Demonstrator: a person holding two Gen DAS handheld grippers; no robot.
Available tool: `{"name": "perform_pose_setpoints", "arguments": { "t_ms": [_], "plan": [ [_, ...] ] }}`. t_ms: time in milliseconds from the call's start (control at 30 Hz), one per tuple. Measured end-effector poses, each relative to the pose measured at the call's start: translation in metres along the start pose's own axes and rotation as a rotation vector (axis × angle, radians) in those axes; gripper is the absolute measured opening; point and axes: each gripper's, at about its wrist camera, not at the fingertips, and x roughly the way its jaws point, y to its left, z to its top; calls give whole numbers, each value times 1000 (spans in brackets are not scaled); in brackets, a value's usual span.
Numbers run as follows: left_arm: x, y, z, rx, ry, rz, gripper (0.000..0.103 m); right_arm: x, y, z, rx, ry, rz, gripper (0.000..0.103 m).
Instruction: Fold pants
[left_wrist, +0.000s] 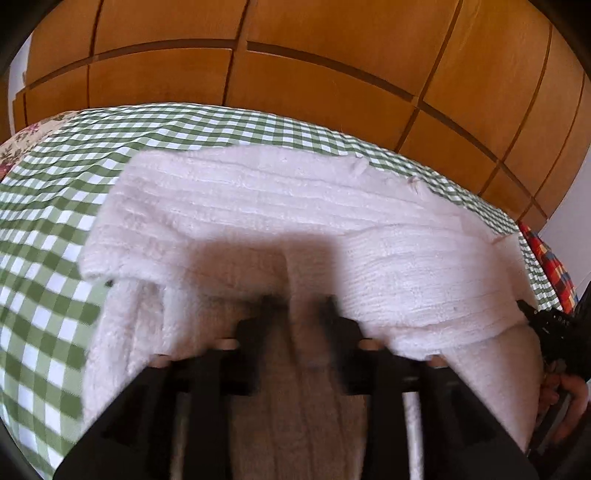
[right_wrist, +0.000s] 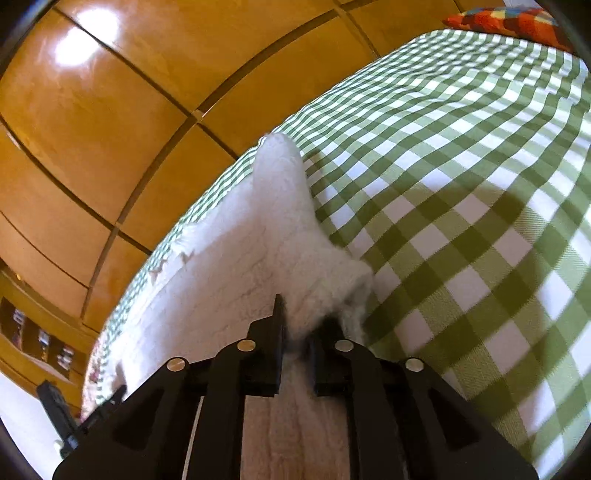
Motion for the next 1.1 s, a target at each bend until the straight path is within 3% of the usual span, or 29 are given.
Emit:
{"name": "perform_pose_setpoints", "arguments": {
  "t_ms": [33,200,333,600,800,867,1100],
  "plan": [
    [-5,1,-3,-4,-11,6,72,-3,2,-2,-13,3,-7,15],
    [-31,17,-19,-29,-34,11,72,-36,7,-15,-81,6,0,53],
    [-49,33,-31,-59,-47,7,77,-59,5,-26,-130,12,-11,54],
    [-78,76,-55,-89,-37,20,81,-82,-18,-41,-73,41,31,54],
    [-95,104,-74,-137,-16,-114,81,-83,-17,-60,-77,128,152,54],
    [-99,109,-79,-147,4,-161,81,-84,-22,-70,-60,146,169,48],
    [-113,125,-100,-203,66,-258,56,-98,-36,-94,-3,205,250,45]
  ]
}}
